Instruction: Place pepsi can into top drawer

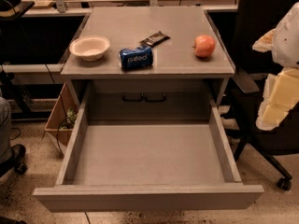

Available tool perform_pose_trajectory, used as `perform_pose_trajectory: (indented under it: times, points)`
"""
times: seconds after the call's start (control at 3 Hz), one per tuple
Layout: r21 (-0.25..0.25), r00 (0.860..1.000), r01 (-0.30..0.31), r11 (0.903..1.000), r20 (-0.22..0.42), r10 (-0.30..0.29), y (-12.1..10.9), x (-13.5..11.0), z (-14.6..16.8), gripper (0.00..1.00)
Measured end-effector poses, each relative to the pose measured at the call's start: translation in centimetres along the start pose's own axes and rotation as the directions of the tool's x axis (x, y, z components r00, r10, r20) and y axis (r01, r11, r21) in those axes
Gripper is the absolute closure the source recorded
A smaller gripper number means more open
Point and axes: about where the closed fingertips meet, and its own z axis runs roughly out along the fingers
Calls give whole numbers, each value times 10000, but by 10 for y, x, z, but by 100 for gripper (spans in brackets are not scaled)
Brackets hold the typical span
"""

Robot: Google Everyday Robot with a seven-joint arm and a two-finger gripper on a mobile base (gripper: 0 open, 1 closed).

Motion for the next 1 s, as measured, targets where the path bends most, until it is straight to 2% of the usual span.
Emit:
perform_pose_trajectory:
  times: [0.33,0.67,1.0]
  points:
    - [0,10000,0,10000,0,0,0,0,0,0]
    - [72,9985,137,9999,532,-141,-20,-21,13,0]
    - [197,9907,393,9990,1293,-416,-55,-61,30,0]
